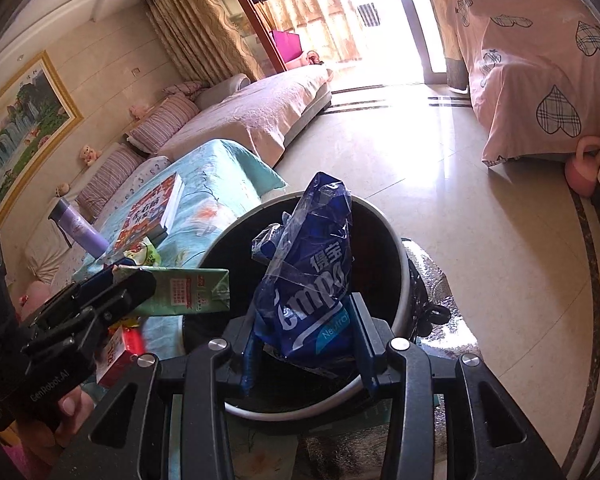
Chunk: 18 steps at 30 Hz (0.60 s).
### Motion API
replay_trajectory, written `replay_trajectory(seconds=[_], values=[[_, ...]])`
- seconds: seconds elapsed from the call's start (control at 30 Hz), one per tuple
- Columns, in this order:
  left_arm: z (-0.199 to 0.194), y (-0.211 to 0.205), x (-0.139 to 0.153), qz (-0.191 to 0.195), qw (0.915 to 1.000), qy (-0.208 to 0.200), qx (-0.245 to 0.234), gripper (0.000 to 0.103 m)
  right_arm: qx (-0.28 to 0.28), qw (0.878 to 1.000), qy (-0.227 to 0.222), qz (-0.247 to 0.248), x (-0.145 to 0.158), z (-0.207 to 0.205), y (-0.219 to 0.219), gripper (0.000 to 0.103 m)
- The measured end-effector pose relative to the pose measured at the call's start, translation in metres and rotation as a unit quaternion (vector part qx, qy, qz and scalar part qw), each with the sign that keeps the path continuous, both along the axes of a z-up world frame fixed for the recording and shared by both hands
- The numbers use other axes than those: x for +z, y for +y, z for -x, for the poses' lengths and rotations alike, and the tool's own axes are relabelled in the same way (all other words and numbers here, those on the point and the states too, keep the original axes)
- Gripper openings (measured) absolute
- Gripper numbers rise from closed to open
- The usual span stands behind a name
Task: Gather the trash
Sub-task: 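Carry both items over the bin and open both tools to drop them, then grasp the white foam block with the left tool while the right tool grasps the blue bottle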
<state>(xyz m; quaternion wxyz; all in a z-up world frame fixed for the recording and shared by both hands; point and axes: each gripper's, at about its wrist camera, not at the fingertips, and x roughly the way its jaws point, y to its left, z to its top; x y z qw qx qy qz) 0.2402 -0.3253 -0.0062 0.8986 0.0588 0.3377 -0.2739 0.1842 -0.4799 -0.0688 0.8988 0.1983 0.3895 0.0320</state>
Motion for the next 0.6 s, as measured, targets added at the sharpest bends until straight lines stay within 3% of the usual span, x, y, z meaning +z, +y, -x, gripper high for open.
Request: replay_trajectory(seconds=[0.1,0.17,0.27,0.43,0.6], values=[[-0.001,0.0,-0.004,-0.006,0.9999,0.012,-0.002,0.067,-0.004,1.0,0.002,-0.006,-0.001,-0.002,-0.004,0.053],[0.004,0.005,-0.004,-0.007,0.9999,0.008,0.003,0.08,-0.007,1.0,0.001,-0.013,-0.001,-0.003,-0.008,0.054],[0.011,0.011,-0.001,-0.005,0.9999,0.01,0.003,0.081,-0.012,1.0,-0.007,-0.025,0.001,0.001,-0.009,0.07],[0.03,0.037,-0.002,0.003,0.9998,0.018,0.013,0.082,-0.013,0.999,-0.02,-0.026,0.009,0.012,0.0,0.074],[0.058,0.072,-0.009,0.015,0.9991,0.033,0.022,0.082,-0.013,0.999,-0.035,-0.038,0.011,0.036,0.018,0.09]])
